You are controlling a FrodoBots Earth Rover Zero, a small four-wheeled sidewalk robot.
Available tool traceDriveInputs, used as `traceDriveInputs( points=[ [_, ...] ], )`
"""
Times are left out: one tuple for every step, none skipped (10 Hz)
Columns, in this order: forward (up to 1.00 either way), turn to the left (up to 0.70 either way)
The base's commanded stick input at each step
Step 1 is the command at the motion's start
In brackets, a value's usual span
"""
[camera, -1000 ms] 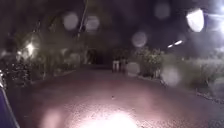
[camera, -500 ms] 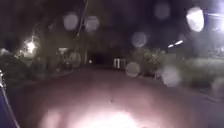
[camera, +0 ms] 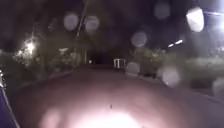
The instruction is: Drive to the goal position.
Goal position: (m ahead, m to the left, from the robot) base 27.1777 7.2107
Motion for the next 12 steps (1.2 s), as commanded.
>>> traceDriveInputs(
  points=[
    [0.50,0.00],
    [0.50,0.00],
    [0.50,0.00],
    [0.50,0.00],
    [0.50,0.00],
    [0.50,0.00],
    [0.50,0.06],
    [0.50,0.50],
    [0.50,0.50],
    [0.50,0.44],
    [0.50,0.20],
    [0.50,0.01]
  ],
)
